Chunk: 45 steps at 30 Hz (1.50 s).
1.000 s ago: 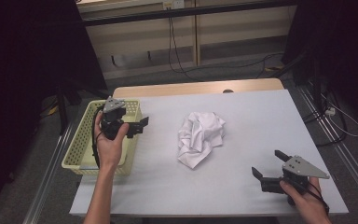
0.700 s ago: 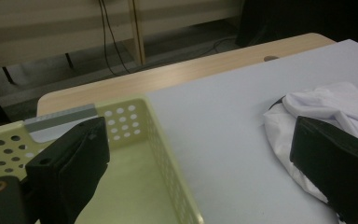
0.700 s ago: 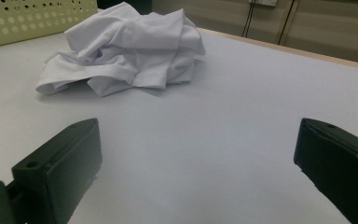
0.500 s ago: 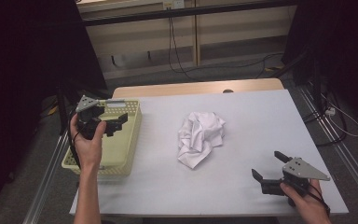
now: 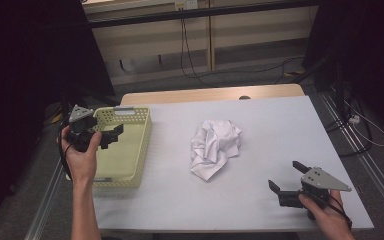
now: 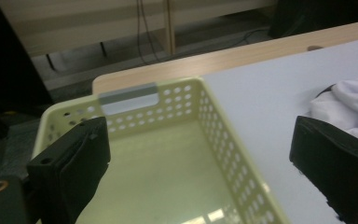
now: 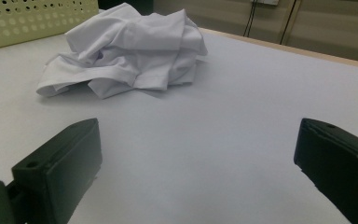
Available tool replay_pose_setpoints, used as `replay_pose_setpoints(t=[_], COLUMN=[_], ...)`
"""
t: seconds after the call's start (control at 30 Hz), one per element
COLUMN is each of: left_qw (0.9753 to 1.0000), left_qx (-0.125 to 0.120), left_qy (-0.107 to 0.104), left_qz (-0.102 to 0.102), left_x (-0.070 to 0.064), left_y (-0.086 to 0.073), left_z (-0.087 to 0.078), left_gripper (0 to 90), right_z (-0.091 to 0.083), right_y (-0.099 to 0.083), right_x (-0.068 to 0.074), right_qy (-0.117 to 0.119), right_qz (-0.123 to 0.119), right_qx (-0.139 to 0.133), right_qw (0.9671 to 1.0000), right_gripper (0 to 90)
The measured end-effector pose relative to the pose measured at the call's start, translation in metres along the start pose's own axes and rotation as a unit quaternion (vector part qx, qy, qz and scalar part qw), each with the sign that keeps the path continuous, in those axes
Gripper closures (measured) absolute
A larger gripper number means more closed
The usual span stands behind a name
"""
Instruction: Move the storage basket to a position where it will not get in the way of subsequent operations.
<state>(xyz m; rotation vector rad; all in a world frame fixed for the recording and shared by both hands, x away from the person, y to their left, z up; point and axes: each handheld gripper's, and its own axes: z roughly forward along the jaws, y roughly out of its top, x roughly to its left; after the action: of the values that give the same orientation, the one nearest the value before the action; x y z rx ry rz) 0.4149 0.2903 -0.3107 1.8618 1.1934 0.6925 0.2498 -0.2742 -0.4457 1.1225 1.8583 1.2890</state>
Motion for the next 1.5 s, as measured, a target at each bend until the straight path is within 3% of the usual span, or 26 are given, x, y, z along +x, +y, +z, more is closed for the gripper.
replay_pose_setpoints(t=[0.17, 0.27, 0.4, 0.57, 0.73, 0.83, 0.97, 1.17, 1.3, 1.5], left_qw=[0.9997, 0.9995, 0.9985, 0.9942, 0.9927, 0.9905, 0.9875, 0.9850, 0.9849, 0.9811], left_qx=[0.015, 0.021, 0.025, 0.069, 0.071, 0.078, 0.100, 0.117, 0.129, 0.161], left_qy=[-0.001, 0.013, 0.030, 0.067, 0.056, 0.062, 0.073, 0.065, 0.057, 0.058], left_qz=[-0.019, -0.021, -0.038, -0.048, -0.080, -0.094, -0.098, -0.109, -0.100, -0.089], left_x=[0.017, 0.024, 0.036, 0.054, 0.076, 0.085, 0.093, 0.101, 0.101, 0.096], left_y=[-0.006, -0.008, -0.016, -0.031, -0.051, -0.059, -0.070, -0.082, -0.084, -0.086], left_z=[-0.005, -0.011, -0.017, -0.013, -0.012, -0.012, -0.011, -0.009, -0.005, 0.006], left_gripper=[7.1, 6.8, 7.8, 9.7, 11.4, 11.9, 22.5, 33.5, 42.9, 55.9], right_z=[0.003, 0.002, 0.001, 0.002, 0.003, 0.004, 0.004, 0.003, 0.003, 0.003], right_y=[-0.001, 0.000, 0.000, 0.000, -0.001, 0.000, -0.001, -0.001, -0.001, -0.001], right_x=[0.000, 0.001, 0.002, 0.002, 0.003, 0.003, 0.004, 0.003, 0.003, 0.003], right_qy=[0.001, 0.004, 0.008, 0.011, 0.012, 0.012, 0.012, 0.013, 0.014, 0.012], right_qz=[0.001, -0.004, -0.006, -0.005, -0.005, -0.004, -0.005, -0.005, -0.005, -0.007], right_qx=[0.003, 0.002, 0.001, 0.001, 0.003, 0.005, 0.006, 0.005, 0.006, 0.006], right_qw=[1.0000, 1.0000, 0.9999, 0.9999, 0.9999, 0.9999, 0.9999, 0.9999, 0.9999, 0.9999], right_gripper=[0.4, 0.3, 0.3, 0.3, 0.4, 0.4, 0.4, 0.5, 0.5, 0.5])
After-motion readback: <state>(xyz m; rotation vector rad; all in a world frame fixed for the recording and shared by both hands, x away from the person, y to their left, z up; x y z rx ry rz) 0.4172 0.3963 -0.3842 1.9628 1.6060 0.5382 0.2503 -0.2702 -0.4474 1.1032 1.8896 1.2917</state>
